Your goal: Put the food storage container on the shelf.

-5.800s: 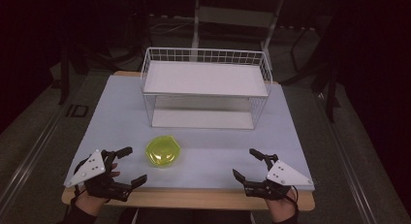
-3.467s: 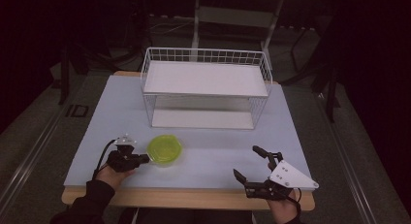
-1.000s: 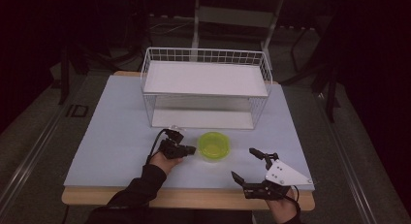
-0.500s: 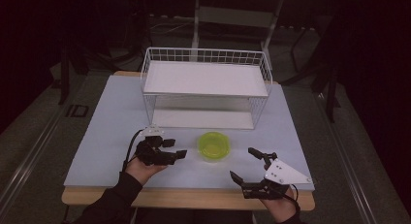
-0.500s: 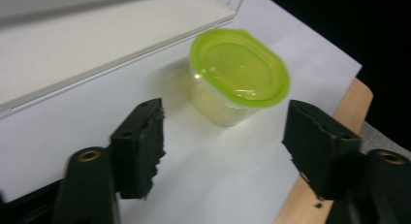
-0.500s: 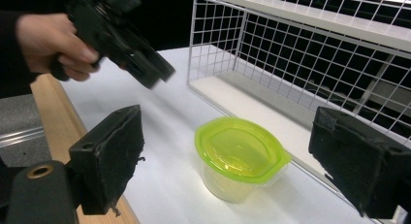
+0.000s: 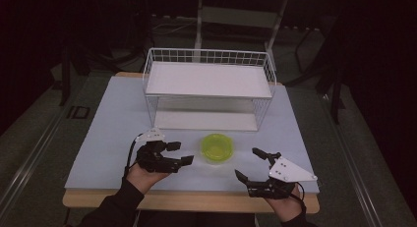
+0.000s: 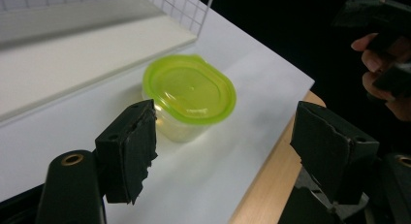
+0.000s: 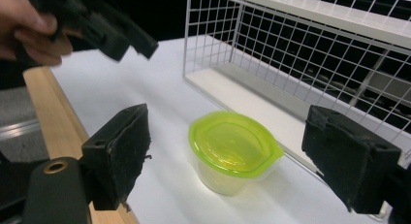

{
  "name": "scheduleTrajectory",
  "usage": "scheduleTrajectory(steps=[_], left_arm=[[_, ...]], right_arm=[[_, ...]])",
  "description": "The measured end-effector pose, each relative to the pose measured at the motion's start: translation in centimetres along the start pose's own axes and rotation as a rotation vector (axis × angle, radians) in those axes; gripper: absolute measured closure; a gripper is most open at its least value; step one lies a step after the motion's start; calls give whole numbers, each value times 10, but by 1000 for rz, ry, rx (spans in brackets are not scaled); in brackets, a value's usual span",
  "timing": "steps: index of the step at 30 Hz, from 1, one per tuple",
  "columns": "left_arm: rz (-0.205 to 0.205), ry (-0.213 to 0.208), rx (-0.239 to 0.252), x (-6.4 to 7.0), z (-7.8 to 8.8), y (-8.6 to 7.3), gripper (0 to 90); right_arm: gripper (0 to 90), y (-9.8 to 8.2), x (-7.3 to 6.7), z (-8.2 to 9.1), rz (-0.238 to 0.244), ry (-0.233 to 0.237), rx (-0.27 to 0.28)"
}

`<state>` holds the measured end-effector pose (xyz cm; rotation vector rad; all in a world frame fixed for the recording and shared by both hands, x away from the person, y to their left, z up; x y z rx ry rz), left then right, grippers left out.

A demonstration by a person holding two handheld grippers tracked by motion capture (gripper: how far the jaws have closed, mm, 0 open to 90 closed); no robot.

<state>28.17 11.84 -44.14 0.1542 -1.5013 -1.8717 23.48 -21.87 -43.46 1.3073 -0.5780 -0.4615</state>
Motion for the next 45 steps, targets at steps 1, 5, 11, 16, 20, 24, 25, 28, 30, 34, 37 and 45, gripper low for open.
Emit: scheduleTrajectory(steps=[1,5,11,16,20,24,25,28,30,34,37,45], left_arm=[[-5,4,-1,1,0,3,256],[-15,5,2,5,-4,10,256],[5,8,-21,2,-19,14,256],[57,14,-34,-6,-32,14,257],[94,49,-64,-13,-45,9,257],[157,81,-79,-21,-56,4,269],[169,89,-84,-23,-58,3,281],[190,103,-106,-27,-65,-2,283],[212,110,-114,-30,-69,-6,312],[257,122,-127,-36,-77,-13,336],[279,121,-131,-39,-80,-16,398],[341,91,-150,-45,-89,-23,507]], right_arm=[[184,1,1,-1,-3,-7,-8],[289,2,8,-4,-47,-15,-55],[413,-2,23,-12,-96,-43,-110],[437,-7,37,-25,-177,-82,-201],[496,-12,47,-37,-279,-65,-255],[547,-17,59,-50,-446,-12,-304],[552,-19,62,-54,-493,-8,-316],[556,-23,67,-64,-523,-28,-370],[557,-26,70,-71,-539,-33,-404],[569,-30,76,-83,-589,-64,-430],[571,-32,81,-87,-623,-74,-440],[607,-46,88,-107,-748,-93,-496]])
Point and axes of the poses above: each handheld gripper's, and its own axes: z roughly backward along the jaws, y roughly out of its top, x roughly to its right, the point moved 1 cm from there along -z, roughly forward along the jaws, and after that the axes turned 9 degrees about x, right-handed, at the moved point
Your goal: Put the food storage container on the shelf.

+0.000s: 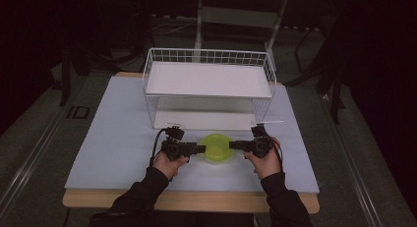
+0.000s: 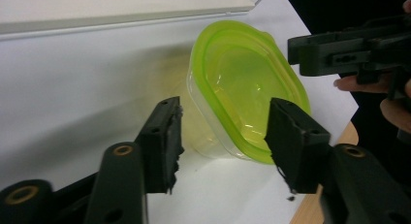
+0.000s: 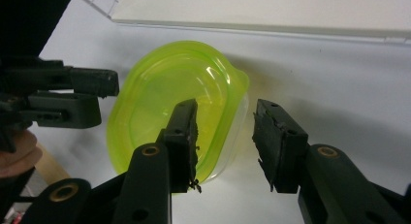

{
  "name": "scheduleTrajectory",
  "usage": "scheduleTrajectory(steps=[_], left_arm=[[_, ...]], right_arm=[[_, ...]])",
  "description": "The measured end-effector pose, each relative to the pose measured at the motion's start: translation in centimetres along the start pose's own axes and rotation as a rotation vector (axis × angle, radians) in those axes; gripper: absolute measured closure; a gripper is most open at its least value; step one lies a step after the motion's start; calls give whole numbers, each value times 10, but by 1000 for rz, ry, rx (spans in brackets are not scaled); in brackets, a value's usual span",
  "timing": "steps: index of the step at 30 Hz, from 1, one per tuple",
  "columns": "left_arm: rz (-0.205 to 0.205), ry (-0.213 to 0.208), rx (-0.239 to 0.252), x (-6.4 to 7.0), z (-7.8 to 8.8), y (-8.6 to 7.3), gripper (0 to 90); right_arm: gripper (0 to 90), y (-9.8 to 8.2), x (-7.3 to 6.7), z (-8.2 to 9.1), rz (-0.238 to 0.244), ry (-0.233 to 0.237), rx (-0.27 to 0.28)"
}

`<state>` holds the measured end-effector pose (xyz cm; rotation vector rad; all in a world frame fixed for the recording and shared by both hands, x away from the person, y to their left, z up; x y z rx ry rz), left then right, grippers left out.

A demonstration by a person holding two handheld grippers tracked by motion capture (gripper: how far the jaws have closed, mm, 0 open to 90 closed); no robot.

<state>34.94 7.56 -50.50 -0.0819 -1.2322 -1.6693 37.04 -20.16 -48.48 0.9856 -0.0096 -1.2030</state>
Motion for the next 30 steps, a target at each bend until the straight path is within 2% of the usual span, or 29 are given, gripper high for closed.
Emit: scheduleTrajectory(steps=[3,4,7,8,10,11,13,14,15,17,20,23,28,30], left_arm=[[12,-6,-12,-2,-2,-2,553],[9,-12,-23,-2,-4,-2,594],[8,-9,-19,-2,-4,-3,623],[22,-23,-33,-1,-7,-3,668],[22,-26,-40,1,-9,-3,687],[27,-19,-40,2,-9,-4,698],[27,-19,-40,2,-9,-4,705],[49,-17,-48,5,-9,-5,730],[54,-7,-46,6,-8,-6,745],[34,18,-36,10,-5,-6,780],[59,21,-23,12,0,-4,807],[40,26,-22,19,6,-1,807],[23,33,-6,34,22,11,812],[20,32,-5,36,24,12,812]], right_arm=[[634,-1,2,-3,-19,-4,-17],[655,-1,3,-4,-32,4,-23],[660,-1,3,-4,-39,6,-27],[681,-2,3,-5,-46,6,-45],[725,-3,2,-6,-38,1,-42],[741,-3,1,-7,-40,13,-51],[741,-4,0,-7,-32,6,-47],[764,-5,-4,-5,-21,2,-47],[774,-5,-5,-5,-21,5,-46],[796,-5,-7,-1,-27,14,-36],[801,-5,-15,5,14,9,-19],[801,-3,-23,12,51,6,2],[801,3,-34,24,73,24,34],[802,6,-39,30,83,26,49]])
Point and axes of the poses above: each handheld gripper's, and its own axes: z roughly backward along the jaws, y roughly out of its top, x roughly to its right, the point moved 1 cm from there along -z, roughly forward along the jaws, and after that the axes turned 9 degrees about x, right-handed, at the moved point
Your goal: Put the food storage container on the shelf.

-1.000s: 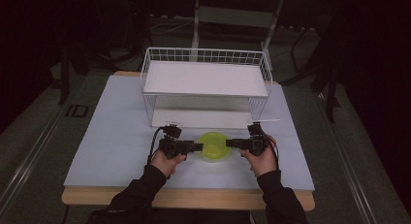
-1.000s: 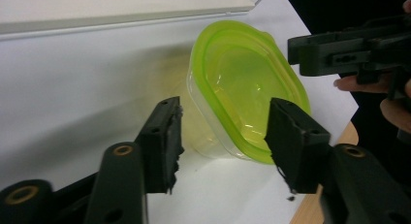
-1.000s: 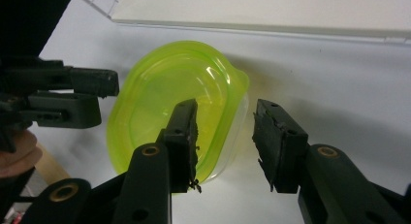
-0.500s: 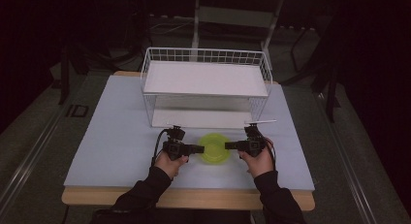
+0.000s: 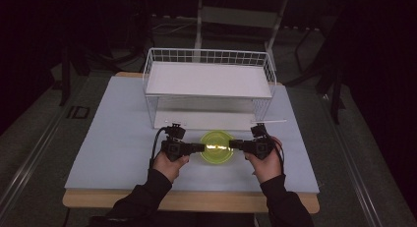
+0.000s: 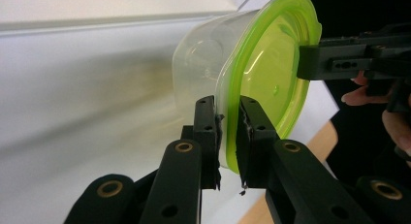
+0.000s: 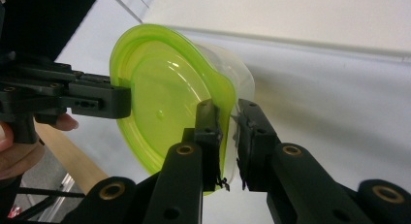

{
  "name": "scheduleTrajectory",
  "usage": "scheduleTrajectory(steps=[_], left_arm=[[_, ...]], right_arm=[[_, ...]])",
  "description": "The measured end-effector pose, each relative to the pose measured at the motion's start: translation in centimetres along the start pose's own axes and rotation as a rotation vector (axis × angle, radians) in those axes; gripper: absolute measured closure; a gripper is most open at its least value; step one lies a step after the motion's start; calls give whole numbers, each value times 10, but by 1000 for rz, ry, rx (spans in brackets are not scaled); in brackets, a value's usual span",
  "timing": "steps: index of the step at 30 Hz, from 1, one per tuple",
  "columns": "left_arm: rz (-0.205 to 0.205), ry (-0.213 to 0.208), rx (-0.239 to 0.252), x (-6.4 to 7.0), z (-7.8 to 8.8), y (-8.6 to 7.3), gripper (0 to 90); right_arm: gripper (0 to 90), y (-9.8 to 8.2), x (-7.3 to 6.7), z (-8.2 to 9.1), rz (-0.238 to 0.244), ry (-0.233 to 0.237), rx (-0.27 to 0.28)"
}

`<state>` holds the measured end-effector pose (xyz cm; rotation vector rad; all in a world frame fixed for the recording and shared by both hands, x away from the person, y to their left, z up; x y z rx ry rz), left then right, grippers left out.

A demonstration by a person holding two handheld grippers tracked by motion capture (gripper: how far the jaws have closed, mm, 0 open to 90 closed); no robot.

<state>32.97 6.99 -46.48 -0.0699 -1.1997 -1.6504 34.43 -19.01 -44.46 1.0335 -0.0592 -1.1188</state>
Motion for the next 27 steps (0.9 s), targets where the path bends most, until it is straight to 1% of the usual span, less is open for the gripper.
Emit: scheduleTrajectory(steps=[1,3,7,9,11,16,19,20,23,25,27], left_arm=[[-15,4,9,6,7,4,812],[-19,4,18,11,13,8,812],[-24,-6,37,19,26,17,813],[-38,-7,50,24,32,23,813],[-44,-13,63,27,38,28,813],[-63,-10,92,38,52,44,813],[-65,-11,98,39,54,46,814],[-73,-7,119,44,61,55,814],[-76,-8,139,46,66,64,814],[-70,-17,153,47,69,71,814],[-76,-17,169,49,72,77,815]], right_arm=[[802,3,-4,3,9,2,3],[802,6,-8,8,20,1,17],[803,17,-21,19,42,8,36],[804,22,-26,24,56,12,52],[804,29,-33,30,70,16,69],[804,44,-45,39,95,17,103],[804,49,-48,42,94,23,113],[804,56,-52,45,101,24,123],[803,67,-56,47,109,23,138],[803,74,-59,49,106,26,147],[804,82,-61,50,107,28,158]])
Point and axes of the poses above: each handheld gripper's, and its own axes: z roughly backward along the jaws, y roughly out of its top, x roughly to its right, the point moved 1 cm from there along -z, roughly forward along the jaws, and after that the axes turned 9 degrees about x, right-handed, at the moved point
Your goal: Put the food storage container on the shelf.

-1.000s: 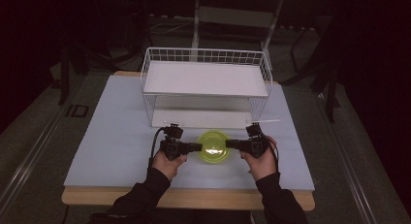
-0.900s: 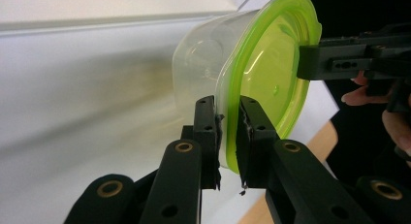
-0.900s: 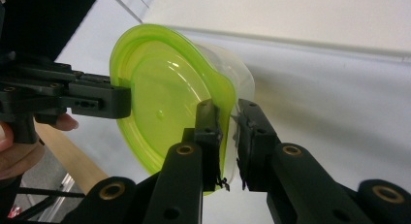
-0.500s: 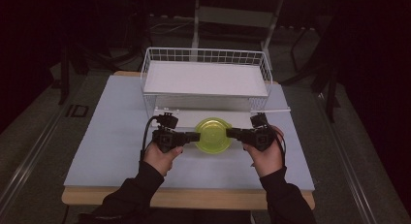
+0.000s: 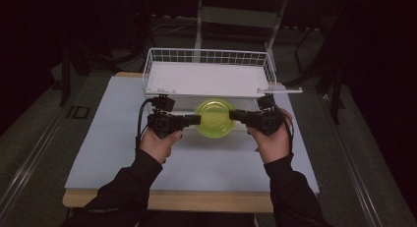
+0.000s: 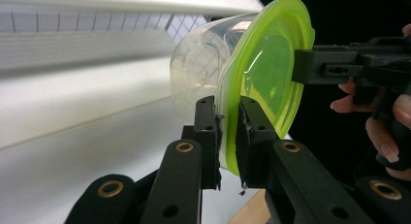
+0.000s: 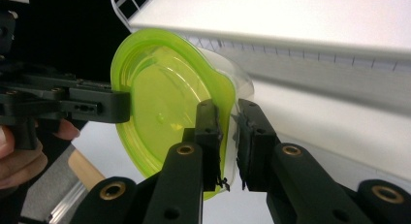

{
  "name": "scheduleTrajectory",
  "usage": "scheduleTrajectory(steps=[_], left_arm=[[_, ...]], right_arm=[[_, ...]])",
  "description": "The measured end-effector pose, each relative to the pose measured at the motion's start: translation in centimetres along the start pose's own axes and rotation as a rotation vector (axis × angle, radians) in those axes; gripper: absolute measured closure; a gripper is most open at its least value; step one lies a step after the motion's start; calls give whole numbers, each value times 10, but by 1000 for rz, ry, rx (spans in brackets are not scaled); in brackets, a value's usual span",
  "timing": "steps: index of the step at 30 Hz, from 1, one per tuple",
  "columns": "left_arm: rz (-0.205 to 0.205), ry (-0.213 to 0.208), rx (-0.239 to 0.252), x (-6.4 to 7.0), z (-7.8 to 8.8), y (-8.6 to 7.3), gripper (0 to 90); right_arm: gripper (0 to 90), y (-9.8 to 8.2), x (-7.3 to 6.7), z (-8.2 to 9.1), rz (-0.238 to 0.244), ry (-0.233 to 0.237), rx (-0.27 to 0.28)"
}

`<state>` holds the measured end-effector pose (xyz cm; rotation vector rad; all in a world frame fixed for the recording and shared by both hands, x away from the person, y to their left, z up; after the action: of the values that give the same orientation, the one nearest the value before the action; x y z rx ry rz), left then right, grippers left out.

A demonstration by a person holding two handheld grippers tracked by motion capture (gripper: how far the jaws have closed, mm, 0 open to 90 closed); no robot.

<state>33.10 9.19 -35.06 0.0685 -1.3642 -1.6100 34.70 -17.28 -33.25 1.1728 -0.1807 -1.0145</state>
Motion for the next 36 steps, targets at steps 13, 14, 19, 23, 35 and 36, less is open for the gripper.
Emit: scheduleTrajectory(steps=[13,14,19,23,35,36], left_arm=[[0,32,32,3,-3,44,816],[5,33,34,2,-4,47,816],[8,58,43,0,-11,64,816],[26,76,44,-7,-18,73,815],[64,102,17,-29,-30,80,813],[64,109,14,-30,-31,81,813]], right_arm=[[800,46,-2,-10,1,-45,41],[800,46,-2,-10,1,-45,41],[799,62,4,-18,-25,-59,47],[797,74,7,-28,-29,-84,34],[795,82,17,-53,-67,-113,-22],[796,83,17,-55,-68,-114,-24]])
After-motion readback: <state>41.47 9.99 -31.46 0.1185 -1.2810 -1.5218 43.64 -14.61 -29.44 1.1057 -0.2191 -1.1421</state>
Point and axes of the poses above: each handheld gripper's, and its own axes: z roughly backward along the jaws, y roughly out of its top, x roughly to its right, the point moved 1 cm from there along -z, roughly forward along the jaws, and after that the axes turned 9 degrees about x, right-handed, at the moved point
